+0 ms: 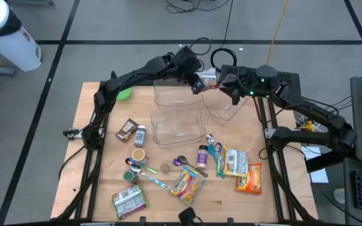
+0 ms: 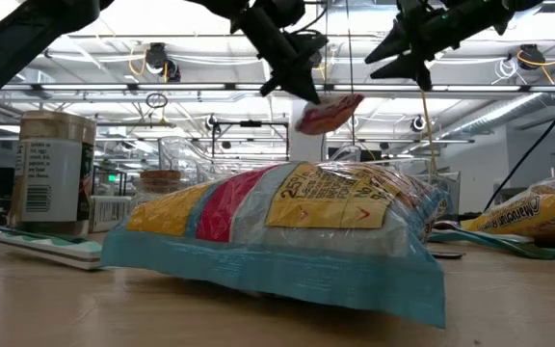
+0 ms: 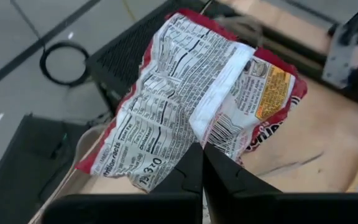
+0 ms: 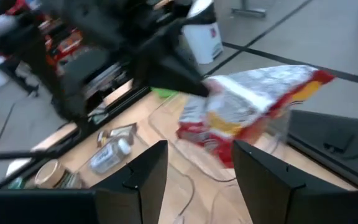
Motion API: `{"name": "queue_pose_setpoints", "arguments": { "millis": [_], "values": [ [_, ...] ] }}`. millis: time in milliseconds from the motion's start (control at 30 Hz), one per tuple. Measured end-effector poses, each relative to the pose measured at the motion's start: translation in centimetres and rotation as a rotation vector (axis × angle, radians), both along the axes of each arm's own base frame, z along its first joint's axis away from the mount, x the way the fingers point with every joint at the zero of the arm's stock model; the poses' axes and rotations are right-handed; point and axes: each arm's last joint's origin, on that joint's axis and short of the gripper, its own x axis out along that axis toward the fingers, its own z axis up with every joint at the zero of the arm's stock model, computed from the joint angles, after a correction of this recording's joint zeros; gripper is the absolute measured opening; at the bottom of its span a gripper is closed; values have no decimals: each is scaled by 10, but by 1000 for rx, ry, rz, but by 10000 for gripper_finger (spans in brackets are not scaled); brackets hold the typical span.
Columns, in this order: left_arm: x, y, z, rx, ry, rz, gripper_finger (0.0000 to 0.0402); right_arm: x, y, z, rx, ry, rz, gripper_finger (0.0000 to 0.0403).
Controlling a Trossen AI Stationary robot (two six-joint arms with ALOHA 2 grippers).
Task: Pick & Place Food Item
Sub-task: Put the red noodle pack into the top left transparent bin
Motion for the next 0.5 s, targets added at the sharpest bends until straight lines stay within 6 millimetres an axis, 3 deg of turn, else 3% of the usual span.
{"name": "queue_pose_setpoints", "arguments": {
  "millis": [200,500],
  "values": [
    [8,-10,4,24,-45,-10,0,-6,-9,-1,50,-16,-67,171],
    [17,-21,9,48,-104,-27,0,7,-21,-16,178,7,-44,171]
  ]
}}
